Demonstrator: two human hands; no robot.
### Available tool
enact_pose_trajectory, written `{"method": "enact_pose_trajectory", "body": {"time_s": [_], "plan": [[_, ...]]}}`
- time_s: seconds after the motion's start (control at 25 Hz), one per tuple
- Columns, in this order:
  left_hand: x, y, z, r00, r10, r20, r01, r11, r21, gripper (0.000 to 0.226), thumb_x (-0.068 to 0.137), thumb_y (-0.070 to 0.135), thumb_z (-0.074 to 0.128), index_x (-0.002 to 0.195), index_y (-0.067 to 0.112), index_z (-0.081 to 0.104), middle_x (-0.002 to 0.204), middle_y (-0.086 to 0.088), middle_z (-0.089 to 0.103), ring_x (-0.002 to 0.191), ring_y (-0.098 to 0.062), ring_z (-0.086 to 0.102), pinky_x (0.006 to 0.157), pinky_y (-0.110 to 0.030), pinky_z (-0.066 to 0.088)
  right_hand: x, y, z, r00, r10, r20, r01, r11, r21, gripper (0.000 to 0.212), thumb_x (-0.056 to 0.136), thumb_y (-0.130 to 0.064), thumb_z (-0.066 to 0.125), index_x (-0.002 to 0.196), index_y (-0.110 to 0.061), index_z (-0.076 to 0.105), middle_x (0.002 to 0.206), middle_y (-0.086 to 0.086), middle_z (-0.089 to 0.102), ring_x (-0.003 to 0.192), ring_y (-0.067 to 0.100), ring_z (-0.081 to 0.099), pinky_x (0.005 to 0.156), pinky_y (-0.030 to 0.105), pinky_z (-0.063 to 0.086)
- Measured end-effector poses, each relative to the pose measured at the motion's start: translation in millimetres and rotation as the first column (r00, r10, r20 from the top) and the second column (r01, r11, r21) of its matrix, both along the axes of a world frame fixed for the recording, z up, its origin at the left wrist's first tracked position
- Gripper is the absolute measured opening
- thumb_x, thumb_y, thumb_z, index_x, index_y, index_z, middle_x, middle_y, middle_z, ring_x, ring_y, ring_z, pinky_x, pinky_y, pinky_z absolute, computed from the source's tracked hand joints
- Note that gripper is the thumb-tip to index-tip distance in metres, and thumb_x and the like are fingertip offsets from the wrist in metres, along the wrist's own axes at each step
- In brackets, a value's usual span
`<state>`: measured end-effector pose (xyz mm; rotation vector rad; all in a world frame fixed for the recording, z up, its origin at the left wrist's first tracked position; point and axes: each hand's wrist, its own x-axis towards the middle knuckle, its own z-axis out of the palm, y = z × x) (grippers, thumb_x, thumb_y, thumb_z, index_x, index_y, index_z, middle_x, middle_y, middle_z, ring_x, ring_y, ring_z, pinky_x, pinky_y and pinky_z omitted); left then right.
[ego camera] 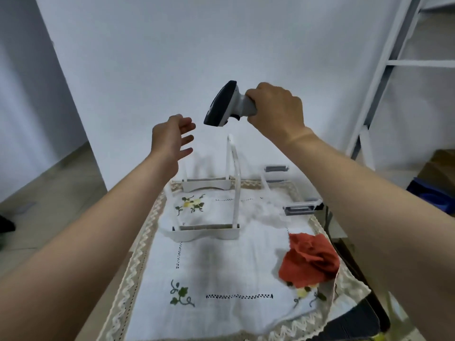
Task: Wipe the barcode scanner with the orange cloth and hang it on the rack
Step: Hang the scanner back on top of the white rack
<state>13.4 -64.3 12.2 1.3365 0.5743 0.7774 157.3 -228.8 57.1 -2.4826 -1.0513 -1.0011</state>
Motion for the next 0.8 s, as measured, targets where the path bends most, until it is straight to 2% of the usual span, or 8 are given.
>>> {"method": "enact_pose_trajectory", "body": {"time_s": [0.2, 0.24, 0.32, 0.4, 0.52, 0.6, 0.68, 0.8], "plan": [[0.0, 19.1, -3.3, 0.999, 0.047, -0.01, -0.047, 0.999, 0.022, 0.033, 0.099, 0.037, 0.047, 0.108, 0.018, 0.073, 0.108, 0.004, 0.078, 0.109, -0.022, 0.07, 0.102, -0.042, 0.051, 7.4, 22.6, -14.9, 0.996, 0.047, 0.078, -0.046, 0.999, -0.018, 0.018, 0.086, -0.008, 0.058, 0.101, -0.018, 0.063, 0.099, 0.003, 0.059, 0.081, 0.027, 0.047, 0.058, 0.033, 0.033], [1.0, 22.1, -4.1, 0.998, 0.064, -0.006, -0.064, 0.998, 0.026, 0.035, 0.099, 0.038, 0.047, 0.11, 0.017, 0.072, 0.107, 0.004, 0.078, 0.11, -0.021, 0.069, 0.1, -0.038, 0.051, 6.3, 30.4, -17.9, 0.994, 0.062, 0.091, -0.06, 0.998, -0.028, 0.018, 0.087, -0.009, 0.059, 0.103, -0.017, 0.063, 0.1, 0.003, 0.059, 0.083, 0.028, 0.05, 0.058, 0.033, 0.033], [3.7, 28.4, -7.3, 0.995, 0.101, 0.007, -0.101, 0.994, 0.046, 0.036, 0.099, 0.037, 0.046, 0.112, 0.015, 0.073, 0.106, 0.003, 0.078, 0.111, -0.02, 0.069, 0.084, -0.028, 0.05, 3.3, 47.1, -24.0, 0.99, 0.083, 0.117, -0.077, 0.995, -0.058, 0.02, 0.088, -0.012, 0.061, 0.107, -0.018, 0.064, 0.103, 0.002, 0.061, 0.09, 0.029, 0.057, 0.058, 0.034, 0.035], [4.8, 36.2, -11.7, 0.99, 0.143, -0.001, -0.143, 0.987, 0.069, 0.036, 0.099, 0.036, 0.046, 0.109, 0.015, 0.073, 0.104, 0.003, 0.078, 0.11, -0.02, 0.069, 0.072, -0.024, 0.042, 1.1, 63.7, -31.4, 0.988, 0.103, 0.114, -0.094, 0.993, -0.077, 0.022, 0.089, -0.016, 0.063, 0.11, -0.019, 0.064, 0.107, 0.001, 0.061, 0.094, 0.028, 0.059, 0.059, 0.034, 0.037], [4.6, 46.7, -18.8, 0.982, 0.185, -0.026, -0.182, 0.979, 0.087, 0.034, 0.098, 0.037, 0.045, 0.101, 0.019, 0.073, 0.102, 0.007, 0.077, 0.108, -0.02, 0.068, 0.073, -0.027, 0.04, -1.3, 84.4, -44.3, 0.986, 0.139, 0.092, -0.131, 0.987, -0.094, 0.024, 0.091, -0.02, 0.065, 0.115, -0.02, 0.062, 0.111, -0.001, 0.06, 0.097, 0.026, 0.058, 0.06, 0.034, 0.037], [6.7, 52.5, -22.6, 0.979, 0.2, -0.036, -0.196, 0.977, 0.084, 0.032, 0.098, 0.036, 0.045, 0.096, 0.021, 0.072, 0.099, 0.008, 0.076, 0.1, -0.017, 0.068, 0.075, -0.029, 0.041, -1.6, 95.5, -51.8, 0.985, 0.154, 0.075, -0.147, 0.985, -0.092, 0.029, 0.091, -0.023, 0.068, 0.119, -0.02, 0.06, 0.115, -0.001, 0.059, 0.1, 0.025, 0.058, 0.061, 0.034, 0.037], [9.5, 54.1, -24.8, 0.978, 0.204, -0.047, -0.2, 0.976, 0.081, 0.031, 0.099, 0.034, 0.044, 0.094, 0.02, 0.071, 0.092, 0.008, 0.074, 0.085, -0.015, 0.066, 0.071, -0.026, 0.041, -0.5, 104.3, -58.7, 0.985, 0.166, 0.058, -0.16, 0.983, -0.094, 0.035, 0.091, -0.026, 0.071, 0.123, -0.02, 0.058, 0.118, -0.001, 0.058, 0.102, 0.025, 0.058, 0.061, 0.034, 0.037], [14.0, 57.7, -29.8, 0.975, 0.216, -0.055, -0.212, 0.974, 0.081, 0.031, 0.101, 0.033, 0.043, 0.099, 0.017, 0.07, 0.09, 0.008, 0.071, 0.075, -0.01, 0.064, 0.064, -0.022, 0.039, 3.0, 114.7, -65.8, 0.983, 0.178, 0.043, -0.171, 0.978, -0.121, 0.04, 0.091, -0.028, 0.074, 0.125, -0.019, 0.056, 0.12, -0.001, 0.057, 0.102, 0.025, 0.059, 0.061, 0.034, 0.037]]}}
